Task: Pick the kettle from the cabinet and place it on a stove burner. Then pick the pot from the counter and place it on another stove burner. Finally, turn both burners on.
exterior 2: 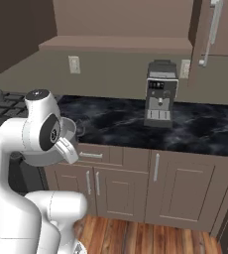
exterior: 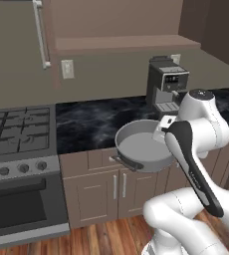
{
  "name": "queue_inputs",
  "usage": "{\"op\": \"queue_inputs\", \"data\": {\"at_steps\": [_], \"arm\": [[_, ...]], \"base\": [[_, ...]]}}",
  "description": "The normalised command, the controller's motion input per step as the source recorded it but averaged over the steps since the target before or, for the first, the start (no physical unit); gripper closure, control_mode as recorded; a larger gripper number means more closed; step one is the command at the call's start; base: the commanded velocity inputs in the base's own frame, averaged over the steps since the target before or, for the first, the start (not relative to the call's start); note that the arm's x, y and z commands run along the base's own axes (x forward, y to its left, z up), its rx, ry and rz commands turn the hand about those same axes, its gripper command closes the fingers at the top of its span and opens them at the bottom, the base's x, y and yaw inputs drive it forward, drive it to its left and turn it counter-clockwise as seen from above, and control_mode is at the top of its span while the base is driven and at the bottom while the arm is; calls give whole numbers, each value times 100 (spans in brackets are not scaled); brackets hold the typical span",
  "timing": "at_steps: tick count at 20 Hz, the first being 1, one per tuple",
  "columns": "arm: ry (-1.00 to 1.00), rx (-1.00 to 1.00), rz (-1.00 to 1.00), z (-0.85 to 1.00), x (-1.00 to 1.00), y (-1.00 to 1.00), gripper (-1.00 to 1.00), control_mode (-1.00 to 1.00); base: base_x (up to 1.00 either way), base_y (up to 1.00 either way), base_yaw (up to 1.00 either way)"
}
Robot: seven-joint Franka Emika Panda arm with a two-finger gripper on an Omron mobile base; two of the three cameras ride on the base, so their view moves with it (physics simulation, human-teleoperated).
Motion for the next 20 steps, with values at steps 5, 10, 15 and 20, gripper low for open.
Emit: {"op": "queue_inputs", "data": {"at_steps": [5,10,15,20], "arm": [[0,0,0,0,0,0,100,100],[0,0,0,0,0,0,100,100],[0,0,0,0,0,0,100,100],[0,0,0,0,0,0,100,100]], "base": [[-48,48,0],[-41,49,0],[-38,51,0],[-25,65,0]]}}
